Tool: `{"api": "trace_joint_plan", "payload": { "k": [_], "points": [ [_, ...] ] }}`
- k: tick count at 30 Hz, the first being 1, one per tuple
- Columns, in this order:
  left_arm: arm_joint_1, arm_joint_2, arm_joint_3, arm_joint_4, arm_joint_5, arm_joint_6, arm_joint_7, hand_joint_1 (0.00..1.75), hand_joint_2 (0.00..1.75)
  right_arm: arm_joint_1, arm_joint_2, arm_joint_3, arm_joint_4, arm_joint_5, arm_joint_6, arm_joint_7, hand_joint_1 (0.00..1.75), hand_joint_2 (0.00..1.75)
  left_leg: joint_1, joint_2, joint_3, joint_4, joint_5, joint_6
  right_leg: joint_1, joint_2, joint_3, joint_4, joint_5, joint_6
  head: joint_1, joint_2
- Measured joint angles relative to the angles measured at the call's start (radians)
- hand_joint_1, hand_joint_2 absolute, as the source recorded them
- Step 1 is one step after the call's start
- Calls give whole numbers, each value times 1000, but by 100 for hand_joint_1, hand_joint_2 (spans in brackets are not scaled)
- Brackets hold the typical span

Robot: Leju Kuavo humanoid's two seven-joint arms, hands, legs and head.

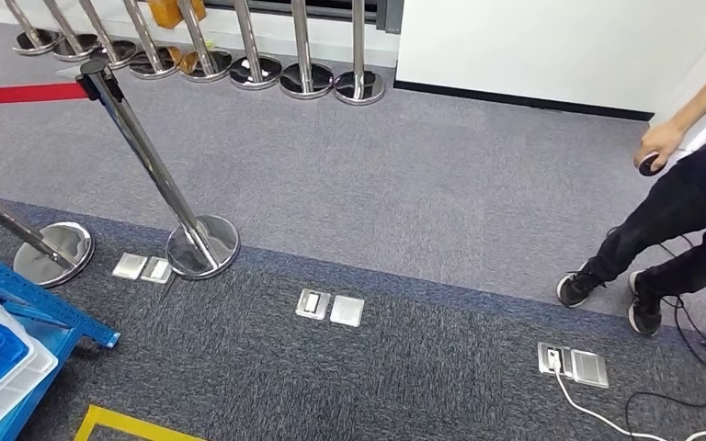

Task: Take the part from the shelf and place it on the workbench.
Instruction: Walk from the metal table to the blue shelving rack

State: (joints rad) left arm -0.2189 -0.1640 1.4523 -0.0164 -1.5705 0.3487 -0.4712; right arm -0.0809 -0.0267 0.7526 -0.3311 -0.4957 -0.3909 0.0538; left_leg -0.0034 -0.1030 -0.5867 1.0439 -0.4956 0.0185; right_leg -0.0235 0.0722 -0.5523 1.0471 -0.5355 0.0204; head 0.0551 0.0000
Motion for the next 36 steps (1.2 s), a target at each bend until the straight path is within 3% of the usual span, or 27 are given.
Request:
{"api": "trace_joint_plan", "payload": {
  "k": [2,4,6,8,9,10,11,13,15,17,18,20,22,24,25,26,28,30,31,32,34,36],
  "points": [
    [1,0,0,0,0,0,0,0,0,-3,1,4,0,0,1,1,0,175,3,-12,-4,0,1,-10,2,-17,2,-6,3,-10,-2,0],
    [2,0,0,0,0,0,0,0,0,-4,1,7,0,0,2,2,0,175,2,22,-17,32,-19,-21,1,-39,7,-13,6,-20,-7,0],
    [1,0,0,0,0,0,0,0,0,-4,-1,9,0,0,2,2,0,175,2,74,-66,138,-73,-31,3,-65,11,-17,5,-28,-16,0],
    [1,0,0,0,0,0,0,0,0,-2,-1,10,0,0,3,2,0,175,7,89,-126,256,-117,-37,6,-94,15,-17,1,-31,-19,0],
    [2,0,0,0,0,0,0,0,0,-2,-1,11,0,0,3,2,0,175,9,91,-137,276,-114,-37,6,-108,17,-17,-2,-32,-19,0],
    [3,0,0,0,0,0,0,0,0,-3,-1,12,0,0,4,2,0,175,10,94,-130,258,-94,-36,7,-120,21,-17,-5,-31,-19,0],
    [4,0,0,0,0,0,0,0,0,-3,-1,12,0,0,4,2,0,175,10,101,-103,203,-59,-33,7,-132,26,-17,-10,-29,-19,0],
    [3,0,0,0,0,0,0,0,0,-5,-1,14,0,1,4,2,0,175,2,139,-39,69,-4,-24,8,-153,39,-17,-19,-23,-19,0],
    [1,0,0,0,0,0,0,0,0,-8,-1,17,0,1,5,2,0,175,-8,163,-13,7,6,-14,10,-170,47,-19,-27,-15,-18,0],
    [2,0,0,0,0,0,0,0,0,-14,-1,21,0,2,7,3,0,175,-12,149,-10,-2,5,-4,10,-185,55,-25,-31,-7,-16,0],
    [3,0,0,0,0,1,0,0,0,-17,-1,23,0,2,8,3,0,175,-10,141,-5,-10,7,2,9,-177,59,-22,-37,-3,-16,0],
    [2,0,0,0,0,1,0,0,0,-20,-2,25,0,2,9,4,0,175,-4,125,7,-27,12,15,6,-130,39,32,-72,3,-13,0],
    [-1,-1,0,0,0,2,0,0,0,-18,-2,26,0,0,11,7,0,175,-4,105,10,-30,12,23,6,-86,-26,156,-128,4,-7,0],
    [-1,-2,0,0,0,2,0,0,0,-13,-2,27,1,-3,13,9,0,175,-5,80,12,-29,10,25,6,-77,-85,248,-145,6,-3,0],
    [-1,-3,0,0,0,2,1,0,0,-11,-2,27,1,-5,13,10,0,175,-5,66,14,-28,9,25,6,-75,-93,244,-124,7,-2,0],
    [-1,-3,0,0,0,2,1,0,0,-11,-2,27,1,-7,14,10,0,175,-4,52,16,-26,7,23,4,-72,-83,205,-87,7,-2,0],
    [-1,-3,0,0,0,2,3,0,0,-11,-3,27,2,-11,15,10,0,175,-1,27,17,-16,-1,13,-2,-39,-39,79,-12,9,1,0],
    [-3,-4,0,0,0,2,4,0,0,-11,-3,28,3,-15,15,9,0,175,0,5,8,-3,-7,1,-7,2,-15,9,10,5,1,0],
    [-4,-4,0,0,0,2,5,0,0,-10,-3,29,3,-16,15,9,0,175,1,-5,3,0,-7,-4,-5,10,-14,5,6,2,0,0],
    [-3,-4,0,0,0,2,5,0,0,-9,-2,30,3,-17,15,9,0,175,2,-16,0,0,-5,-9,-5,1,-12,2,6,-4,-2,0],
    [-2,-4,0,0,0,2,6,0,0,-9,-2,33,4,-18,15,9,0,175,3,9,-6,16,-16,-19,-3,-24,-7,-3,8,-15,-7,0],
    [-3,-4,0,0,0,2,7,0,0,-8,-3,35,4,-21,14,9,0,175,3,64,-42,96,-58,-29,-2,-51,-2,-7,8,-25,-14,0]
  ]
}}
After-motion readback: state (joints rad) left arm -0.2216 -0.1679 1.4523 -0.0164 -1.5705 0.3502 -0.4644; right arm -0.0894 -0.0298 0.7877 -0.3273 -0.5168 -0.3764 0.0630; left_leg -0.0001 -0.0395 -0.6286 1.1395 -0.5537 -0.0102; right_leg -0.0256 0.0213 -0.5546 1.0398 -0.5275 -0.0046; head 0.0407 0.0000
